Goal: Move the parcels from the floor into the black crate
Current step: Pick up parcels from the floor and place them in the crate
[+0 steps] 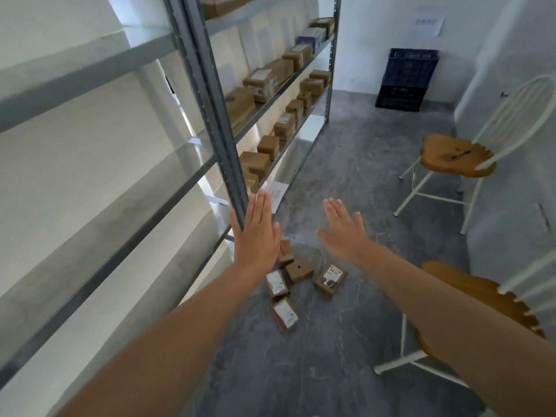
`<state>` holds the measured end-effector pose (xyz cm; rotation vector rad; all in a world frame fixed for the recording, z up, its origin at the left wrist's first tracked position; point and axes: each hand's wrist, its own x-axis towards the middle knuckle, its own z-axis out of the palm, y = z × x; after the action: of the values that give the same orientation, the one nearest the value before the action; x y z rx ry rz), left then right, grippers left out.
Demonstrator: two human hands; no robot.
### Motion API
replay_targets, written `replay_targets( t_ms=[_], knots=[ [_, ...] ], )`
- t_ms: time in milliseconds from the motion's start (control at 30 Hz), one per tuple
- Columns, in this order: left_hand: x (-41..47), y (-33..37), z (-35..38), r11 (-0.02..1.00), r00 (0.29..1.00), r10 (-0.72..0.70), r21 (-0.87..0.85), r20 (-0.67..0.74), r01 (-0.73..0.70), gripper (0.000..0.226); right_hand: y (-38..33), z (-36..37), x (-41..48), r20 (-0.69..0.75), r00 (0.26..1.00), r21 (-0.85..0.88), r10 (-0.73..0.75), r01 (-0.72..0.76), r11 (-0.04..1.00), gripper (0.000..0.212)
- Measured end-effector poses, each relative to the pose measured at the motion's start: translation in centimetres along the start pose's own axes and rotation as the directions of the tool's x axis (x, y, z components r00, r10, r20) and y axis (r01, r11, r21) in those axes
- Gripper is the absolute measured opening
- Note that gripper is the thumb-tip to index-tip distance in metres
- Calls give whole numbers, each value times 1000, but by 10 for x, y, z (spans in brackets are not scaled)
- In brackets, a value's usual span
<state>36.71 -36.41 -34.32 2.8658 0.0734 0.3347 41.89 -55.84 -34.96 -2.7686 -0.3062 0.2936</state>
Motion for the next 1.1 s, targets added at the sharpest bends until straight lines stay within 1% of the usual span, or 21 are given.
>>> replay_targets(
  t_ms=[167, 267, 367, 533, 600, 667, 733, 833, 867, 967, 1033, 1100],
  knots=[
    [4, 15, 16, 1000, 1000, -19, 12, 24, 18, 62, 8, 4, 8, 8, 1000, 42, -2, 2, 999, 74],
    [9, 12, 26, 999, 998, -48, -6, 32, 48, 61, 3, 7, 16, -2, 999, 63, -34, 34, 997, 73],
    [20, 2, 37, 998, 998, -60, -2, 35, 60, 62, -5, 10, 27, 24, 999, 67, -28, 26, 997, 72],
    [49, -25, 55, 999, 996, -44, -11, 74, 45, 62, -13, 19, 55, 82, 997, 47, 10, -14, 999, 69],
    [63, -36, 61, 998, 993, -57, -24, 101, 60, 62, -11, 19, 69, 127, 991, 58, 32, -39, 998, 68],
    [76, -46, 67, 995, 989, -87, -40, 116, 93, 62, -10, 18, 85, 162, 985, 19, 61, -65, 998, 68],
    [90, -58, 74, 992, 987, -106, -60, 122, 113, 62, -11, 15, 105, 165, 981, -28, 105, -102, 994, 68],
    [112, -82, 83, 989, 987, -107, -89, 122, 118, 61, -25, 15, 136, 177, 970, -62, 166, -157, 986, 64],
    [118, -92, 86, 989, 986, -105, -90, 131, 117, 62, -32, 17, 143, 211, 963, -64, 166, -156, 986, 61],
    [133, -125, 99, 991, 975, -116, -43, 190, 126, 62, -53, 30, 154, 291, 944, 35, 153, -171, 985, 57],
    [143, -143, 112, 990, 963, -135, -13, 234, 142, 61, -64, 42, 160, 311, 942, 23, 124, -138, 990, 56],
    [150, -151, 123, 982, 944, -177, -20, 279, 190, 60, -70, 53, 165, 305, 943, 39, 135, -154, 987, 57]
  ],
)
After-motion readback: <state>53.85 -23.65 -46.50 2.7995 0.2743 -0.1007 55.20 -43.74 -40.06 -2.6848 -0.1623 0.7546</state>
